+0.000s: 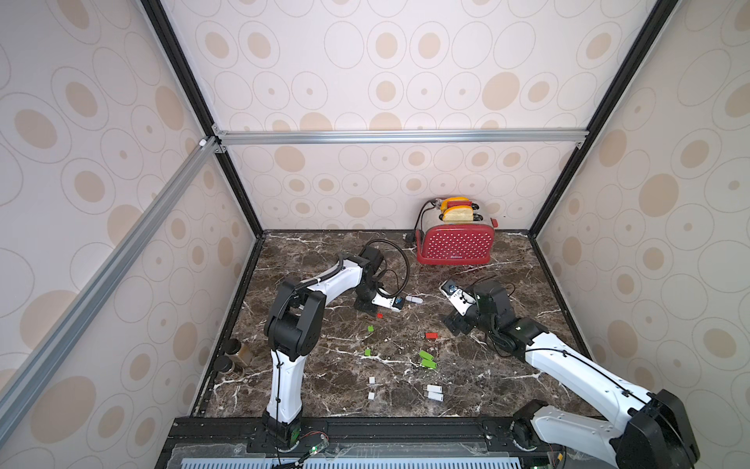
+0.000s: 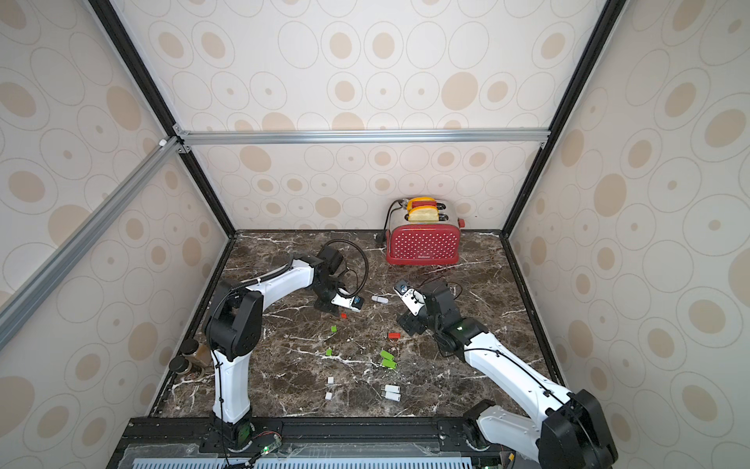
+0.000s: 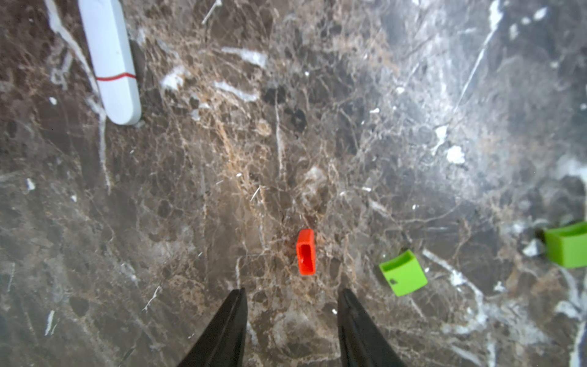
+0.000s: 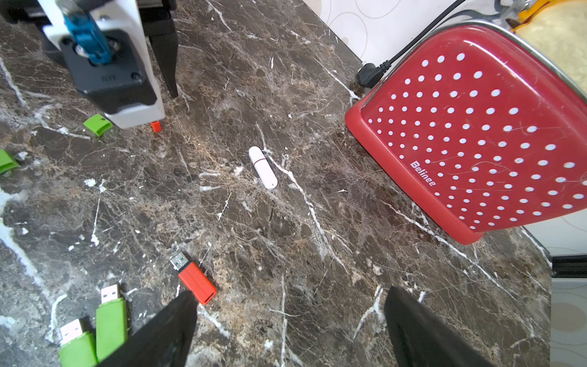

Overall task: Close the usb drive cover
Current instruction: Adjust the cover at the center of the board.

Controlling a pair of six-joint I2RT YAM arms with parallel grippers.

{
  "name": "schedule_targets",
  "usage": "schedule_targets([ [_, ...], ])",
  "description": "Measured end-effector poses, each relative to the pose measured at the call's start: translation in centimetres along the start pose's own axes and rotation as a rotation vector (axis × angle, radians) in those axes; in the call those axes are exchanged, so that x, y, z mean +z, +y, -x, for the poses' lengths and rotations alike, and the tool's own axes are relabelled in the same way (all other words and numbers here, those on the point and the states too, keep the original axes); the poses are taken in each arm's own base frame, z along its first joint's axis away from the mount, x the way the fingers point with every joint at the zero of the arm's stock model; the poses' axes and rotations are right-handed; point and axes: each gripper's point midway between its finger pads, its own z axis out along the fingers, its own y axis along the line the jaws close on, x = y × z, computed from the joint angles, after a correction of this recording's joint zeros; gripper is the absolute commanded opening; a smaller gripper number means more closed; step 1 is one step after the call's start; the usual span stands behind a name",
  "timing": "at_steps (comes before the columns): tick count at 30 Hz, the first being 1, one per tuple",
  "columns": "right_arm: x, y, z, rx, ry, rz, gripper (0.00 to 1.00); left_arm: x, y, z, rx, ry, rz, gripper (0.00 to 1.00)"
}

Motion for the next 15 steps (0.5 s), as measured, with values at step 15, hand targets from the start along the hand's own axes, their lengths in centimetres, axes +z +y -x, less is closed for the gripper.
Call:
schedule_targets([
  [15,0.0,0.01,-0.02,0.0,0.001,0.0,0.95,1.05,-0.06,0.29,-0.03,0.007,0.014,0.35],
])
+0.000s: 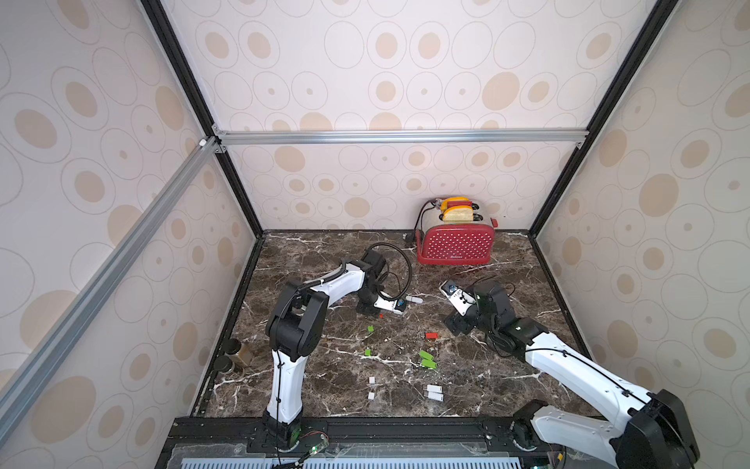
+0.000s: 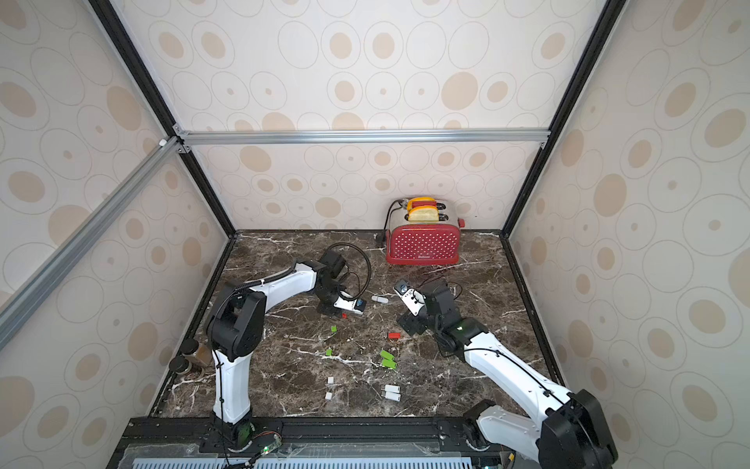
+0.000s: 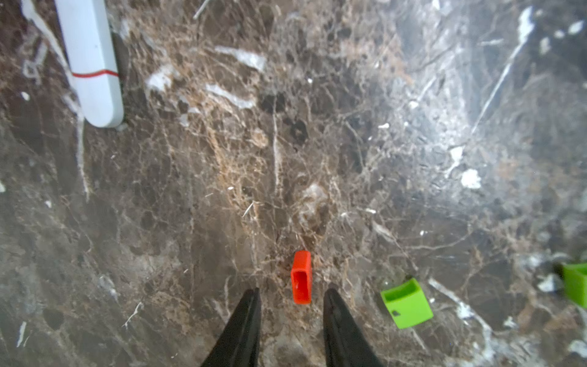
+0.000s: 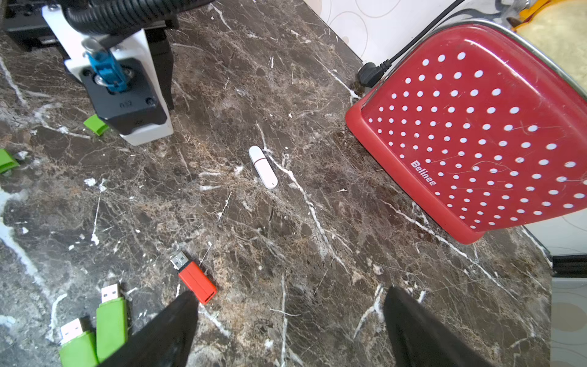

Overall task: Close the usb drive cover
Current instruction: Adjust the cover at the center of the board.

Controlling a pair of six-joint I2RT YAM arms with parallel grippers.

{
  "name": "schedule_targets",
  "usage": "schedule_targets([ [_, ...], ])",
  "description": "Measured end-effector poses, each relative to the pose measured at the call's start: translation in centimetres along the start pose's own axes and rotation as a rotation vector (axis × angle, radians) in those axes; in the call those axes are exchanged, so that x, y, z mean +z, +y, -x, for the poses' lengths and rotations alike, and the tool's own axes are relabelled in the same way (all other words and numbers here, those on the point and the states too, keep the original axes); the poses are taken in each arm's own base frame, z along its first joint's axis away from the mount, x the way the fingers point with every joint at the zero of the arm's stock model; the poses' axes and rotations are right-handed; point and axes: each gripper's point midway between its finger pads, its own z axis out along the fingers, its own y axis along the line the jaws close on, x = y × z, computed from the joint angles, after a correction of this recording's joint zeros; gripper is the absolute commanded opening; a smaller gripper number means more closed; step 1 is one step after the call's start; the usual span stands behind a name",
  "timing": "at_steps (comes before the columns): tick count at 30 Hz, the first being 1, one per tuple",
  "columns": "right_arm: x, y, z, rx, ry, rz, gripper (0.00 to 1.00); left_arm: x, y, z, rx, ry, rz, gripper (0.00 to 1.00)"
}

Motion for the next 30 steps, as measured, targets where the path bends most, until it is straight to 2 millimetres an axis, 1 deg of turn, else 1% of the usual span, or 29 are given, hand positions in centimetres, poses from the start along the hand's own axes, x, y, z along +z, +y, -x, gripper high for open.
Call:
schedule_targets([
  [2,0.0,0.0,0.0,0.0,0.0,0.0,0.95,0.1,0.1,0.0,0.0,0.0,0.005,0.33],
  [4,0.0,0.0,0.0,0.0,0.0,0.0,0.95,0.2,0.0,-0.1,-0.003,0.0,0.006,0.29],
  [8,0.0,0.0,0.0,0.0,0.0,0.0,0.95,0.6,-0.5,-0.2,-0.008,0.004,-0.009,0.24],
  [10,0.0,0.0,0.0,0.0,-0.001,0.0,0.95,0.8,-0.8,-0.2,-0.01,0.005,-0.016,0.19],
  [14,0.0,0.0,0.0,0.0,-0.001,0.0,0.95,1.0,-1.0,0.0,-0.012,0.003,-0.022,0.06],
  [16,0.0,0.0,0.0,0.0,0.0,0.0,0.95,1.0,-1.0,0.2,-0.015,-0.001,-0.024,0.01],
  [22,0.0,0.0,0.0,0.0,0.0,0.0,0.95,0.9,-1.5,0.4,-0.018,0.002,-0.044,0.0],
  [24,0.0,0.0,0.0,0.0,0.001,0.001,0.95,0.4,-2.0,0.2,-0.011,0.024,-0.07,0.0],
  [26,0.0,0.0,0.0,0.0,0.002,0.001,0.95,-0.5,-2.0,0.0,0.005,0.052,-0.092,0.0],
  [28,0.0,0.0,-0.1,0.0,0.003,0.002,0.95,-1.8,-1.3,-0.1,0.019,0.08,-0.108,0.0],
  [30,0.0,0.0,-0.1,0.0,0.003,0.002,0.95,-2.9,0.0,0.2,0.025,0.092,-0.113,0.0],
])
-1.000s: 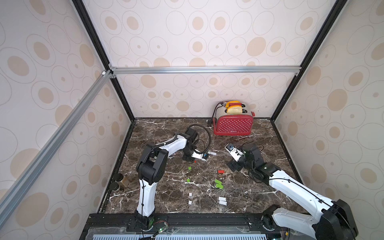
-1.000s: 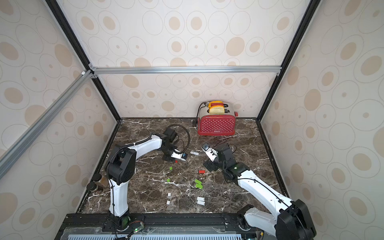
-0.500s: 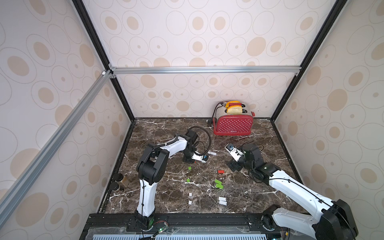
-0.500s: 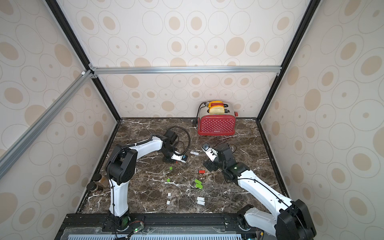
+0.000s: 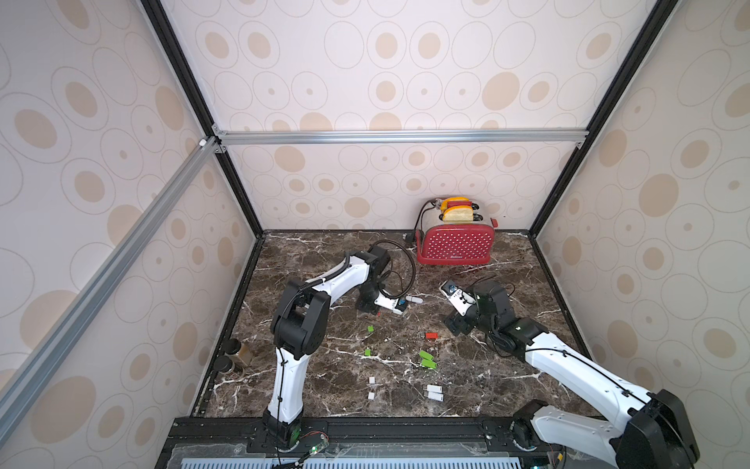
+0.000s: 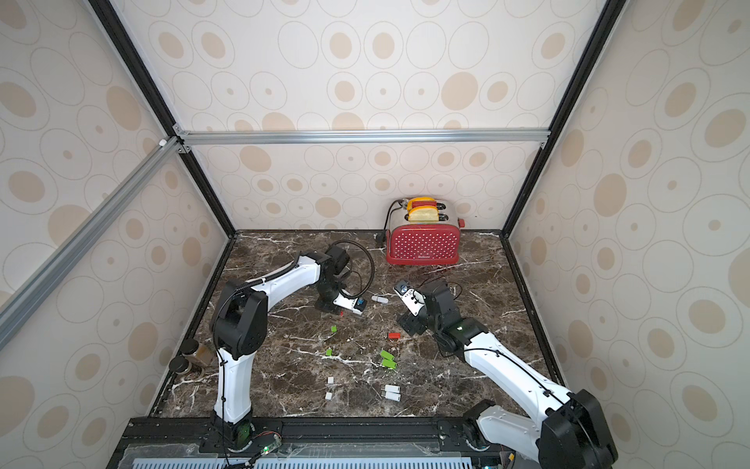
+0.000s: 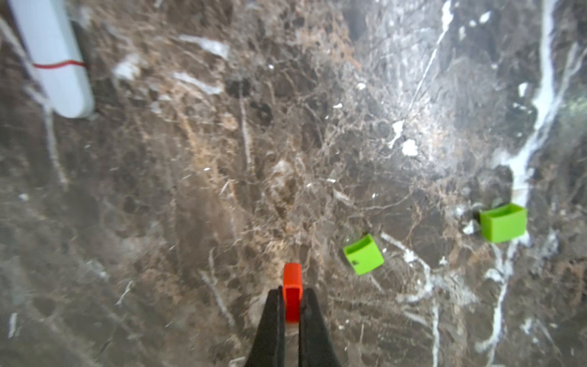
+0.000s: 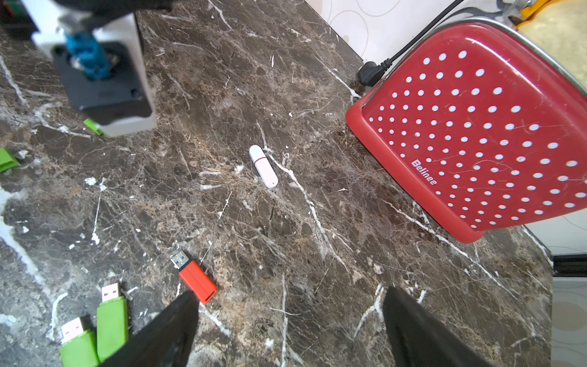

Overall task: Close the usb drive cover
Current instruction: Adjust the cover at the center of the board.

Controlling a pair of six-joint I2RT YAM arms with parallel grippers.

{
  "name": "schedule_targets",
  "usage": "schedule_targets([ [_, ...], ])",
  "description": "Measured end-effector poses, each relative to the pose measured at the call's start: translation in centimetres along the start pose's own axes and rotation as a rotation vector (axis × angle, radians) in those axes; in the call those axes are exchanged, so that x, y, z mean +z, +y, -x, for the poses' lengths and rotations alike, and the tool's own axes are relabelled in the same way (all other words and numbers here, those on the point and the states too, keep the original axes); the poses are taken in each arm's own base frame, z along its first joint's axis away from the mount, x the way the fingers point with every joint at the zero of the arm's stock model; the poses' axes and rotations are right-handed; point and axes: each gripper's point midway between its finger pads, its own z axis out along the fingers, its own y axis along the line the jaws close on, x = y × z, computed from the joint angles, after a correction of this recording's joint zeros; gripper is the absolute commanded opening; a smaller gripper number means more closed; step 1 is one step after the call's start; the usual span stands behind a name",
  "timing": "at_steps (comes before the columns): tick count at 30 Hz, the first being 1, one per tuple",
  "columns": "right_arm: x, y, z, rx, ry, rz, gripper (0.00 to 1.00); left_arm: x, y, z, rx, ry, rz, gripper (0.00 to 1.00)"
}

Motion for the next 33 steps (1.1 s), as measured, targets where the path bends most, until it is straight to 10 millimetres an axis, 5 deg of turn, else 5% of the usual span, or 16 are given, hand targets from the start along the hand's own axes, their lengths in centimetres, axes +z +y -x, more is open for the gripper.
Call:
schedule_targets([
  [4,0.0,0.0,0.0,0.0,0.0,0.0,0.95,-0.6,1.3,0.4,0.0,0.0,-0.031,0.09],
  [7,0.0,0.0,0.0,0.0,0.0,0.0,0.95,0.4,0.7,0.4,-0.004,0.008,-0.101,0.3],
  [11,0.0,0.0,0.0,0.0,0.0,0.0,0.95,1.6,0.4,0.3,-0.025,0.011,-0.142,0.43],
  [19,0.0,0.0,0.0,0.0,0.0,-0.001,0.95,-0.1,2.0,1.2,-0.143,-0.04,0.027,0.66],
  [28,0.0,0.0,0.0,0.0,0.001,0.0,0.95,-0.7,1.7,1.0,-0.29,-0.072,0.147,0.68],
  [33,0.0,0.0,0.0,0.0,0.0,0.0,0.94,0.0,-0.3,0.4,-0.367,-0.064,0.139,0.69],
])
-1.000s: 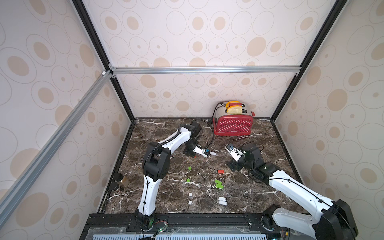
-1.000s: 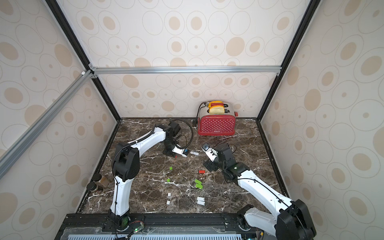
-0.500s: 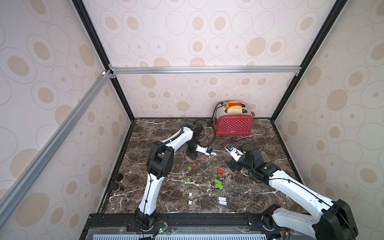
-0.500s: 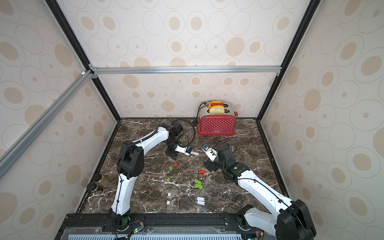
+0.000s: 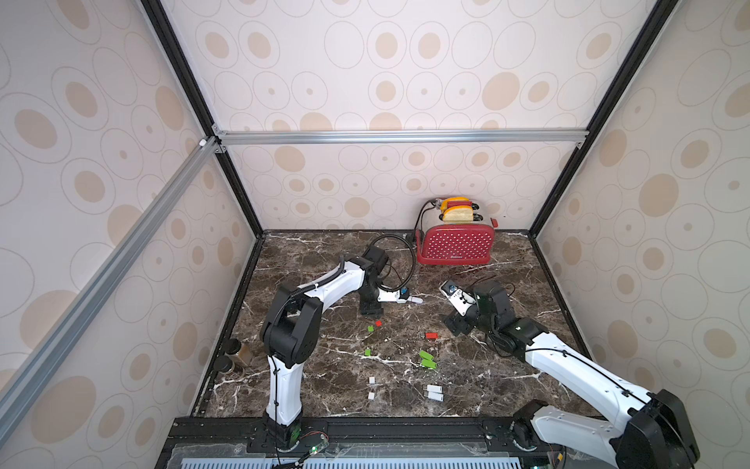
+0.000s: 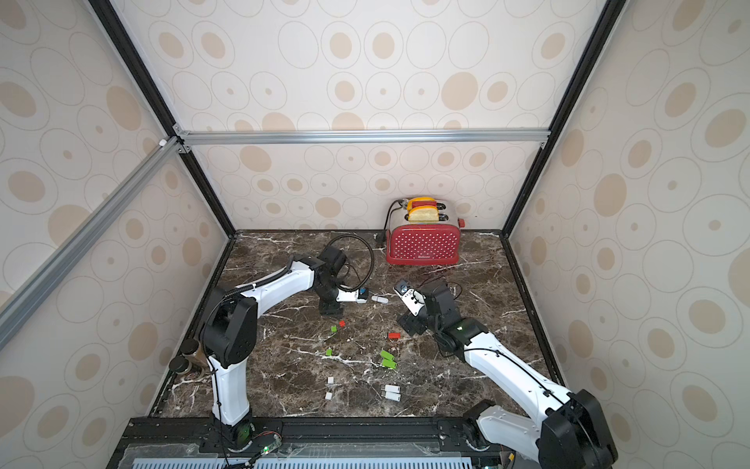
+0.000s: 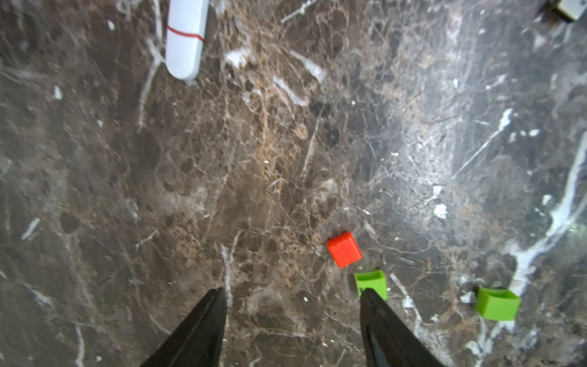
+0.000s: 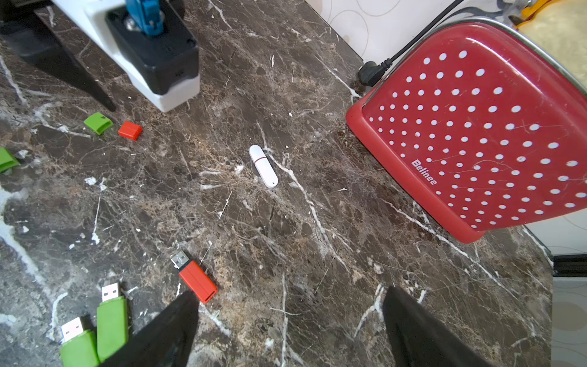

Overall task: Close the usb drive cover
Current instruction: Adjust the cover at the center of the board.

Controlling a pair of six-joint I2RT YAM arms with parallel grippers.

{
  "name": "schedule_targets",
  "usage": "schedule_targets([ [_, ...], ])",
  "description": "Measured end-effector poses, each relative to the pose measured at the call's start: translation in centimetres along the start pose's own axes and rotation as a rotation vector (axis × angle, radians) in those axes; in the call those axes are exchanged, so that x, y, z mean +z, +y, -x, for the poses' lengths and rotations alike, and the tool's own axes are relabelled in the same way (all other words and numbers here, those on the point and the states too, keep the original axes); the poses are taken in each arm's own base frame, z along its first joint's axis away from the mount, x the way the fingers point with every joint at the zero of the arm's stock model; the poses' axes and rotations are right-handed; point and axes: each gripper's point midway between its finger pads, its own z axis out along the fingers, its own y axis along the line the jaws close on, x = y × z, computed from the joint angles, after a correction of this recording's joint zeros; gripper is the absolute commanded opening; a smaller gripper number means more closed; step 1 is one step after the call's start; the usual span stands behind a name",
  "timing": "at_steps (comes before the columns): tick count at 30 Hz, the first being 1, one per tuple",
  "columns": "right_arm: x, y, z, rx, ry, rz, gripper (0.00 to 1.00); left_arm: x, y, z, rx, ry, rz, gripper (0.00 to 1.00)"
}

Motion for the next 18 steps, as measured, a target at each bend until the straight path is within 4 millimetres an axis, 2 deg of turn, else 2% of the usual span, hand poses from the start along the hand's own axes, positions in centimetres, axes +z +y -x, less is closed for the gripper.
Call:
schedule_targets([
  [7,0.0,0.0,0.0,0.003,0.0,0.0,0.94,0.3,0.4,0.1,-0.138,0.001,0.051,0.69],
  [14,0.0,0.0,0.0,0.003,0.001,0.0,0.94,0.0,-0.1,2.0,-0.313,0.037,0.091,0.66],
  [18,0.0,0.0,0.0,0.004,0.001,0.0,0.94,0.4,-0.2,2.3,-0.413,0.073,0.104,0.63],
])
